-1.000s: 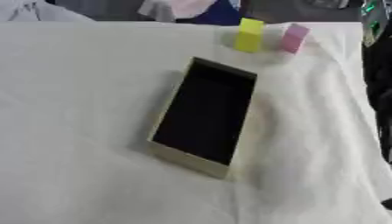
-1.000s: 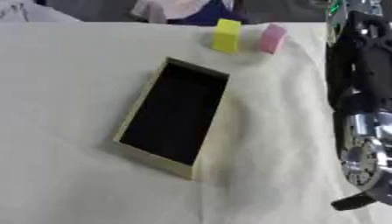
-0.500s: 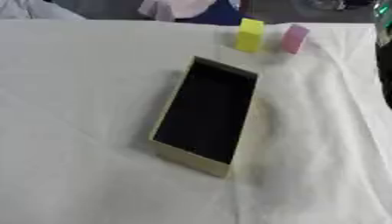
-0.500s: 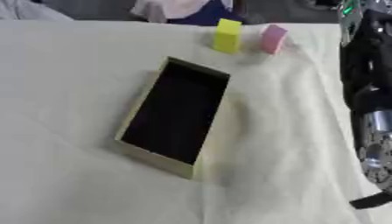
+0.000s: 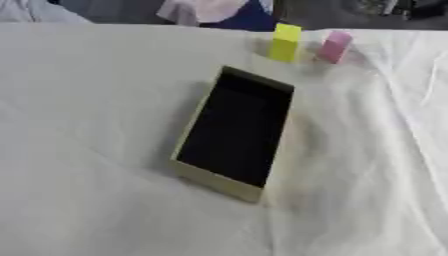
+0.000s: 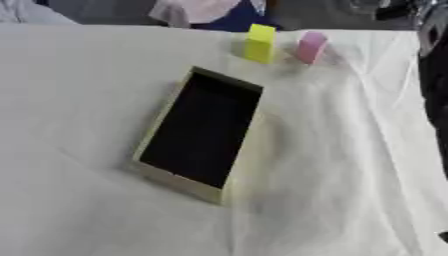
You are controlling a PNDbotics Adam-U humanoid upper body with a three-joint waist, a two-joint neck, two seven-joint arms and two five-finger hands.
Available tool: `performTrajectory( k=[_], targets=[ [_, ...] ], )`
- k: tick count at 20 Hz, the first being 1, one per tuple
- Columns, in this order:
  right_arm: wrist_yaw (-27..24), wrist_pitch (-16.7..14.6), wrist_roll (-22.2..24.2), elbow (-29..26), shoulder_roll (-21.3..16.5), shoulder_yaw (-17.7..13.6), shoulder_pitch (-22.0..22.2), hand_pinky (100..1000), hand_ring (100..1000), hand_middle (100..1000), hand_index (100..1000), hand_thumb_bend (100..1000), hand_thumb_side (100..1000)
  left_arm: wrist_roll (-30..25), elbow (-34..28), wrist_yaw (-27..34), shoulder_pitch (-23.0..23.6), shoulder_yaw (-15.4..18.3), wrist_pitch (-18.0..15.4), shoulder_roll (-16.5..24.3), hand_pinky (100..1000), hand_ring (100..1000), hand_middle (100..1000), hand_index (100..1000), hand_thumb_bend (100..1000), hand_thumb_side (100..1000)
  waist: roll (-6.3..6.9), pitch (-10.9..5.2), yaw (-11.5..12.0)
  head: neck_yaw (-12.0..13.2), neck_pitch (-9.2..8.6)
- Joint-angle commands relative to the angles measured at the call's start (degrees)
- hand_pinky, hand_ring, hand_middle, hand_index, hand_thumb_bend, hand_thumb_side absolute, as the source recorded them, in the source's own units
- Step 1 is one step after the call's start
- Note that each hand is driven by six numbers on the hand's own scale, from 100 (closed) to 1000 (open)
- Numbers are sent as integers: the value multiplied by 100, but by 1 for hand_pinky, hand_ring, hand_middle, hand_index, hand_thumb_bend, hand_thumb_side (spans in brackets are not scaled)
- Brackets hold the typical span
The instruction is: Pick up objects on the table and place them in the box.
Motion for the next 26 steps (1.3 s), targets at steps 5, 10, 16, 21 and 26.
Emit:
performTrajectory(
  k=[5, 10, 16, 21, 26],
  targets=[
    [-683, -283, 60, 64, -343, 271, -49, 944, 981, 949, 968, 100, 665, 29, -115, -16, -26, 60, -10, 183, 690, 740, 748, 856, 346, 746, 19, -92, -18, 13, -143],
    [-962, -435, 36, 61, -331, 516, -51, 945, 980, 943, 974, 100, 565, 26, -115, -13, -35, 52, -9, 180, 689, 741, 748, 856, 345, 745, 28, -86, -23, -13, -169],
    [-1034, -705, -58, 99, -311, 620, -58, 945, 980, 946, 979, 100, 532, 21, -115, -9, -38, 49, -8, 174, 690, 741, 748, 856, 344, 745, 33, -88, -26, -33, -164],
    [-1033, -796, -53, 227, -55, 726, -165, 935, 970, 961, 997, 188, 379, 10, -115, 8, -60, 37, -5, 152, 689, 741, 748, 856, 345, 741, 41, -92, 10, -87, -171],
    [-976, -786, -107, 298, 159, 757, -239, 932, 969, 963, 1000, 222, 291, 0, -115, 18, -74, 31, -7, 143, 689, 741, 748, 856, 344, 738, 53, -79, 49, -121, -194]
  ],
)
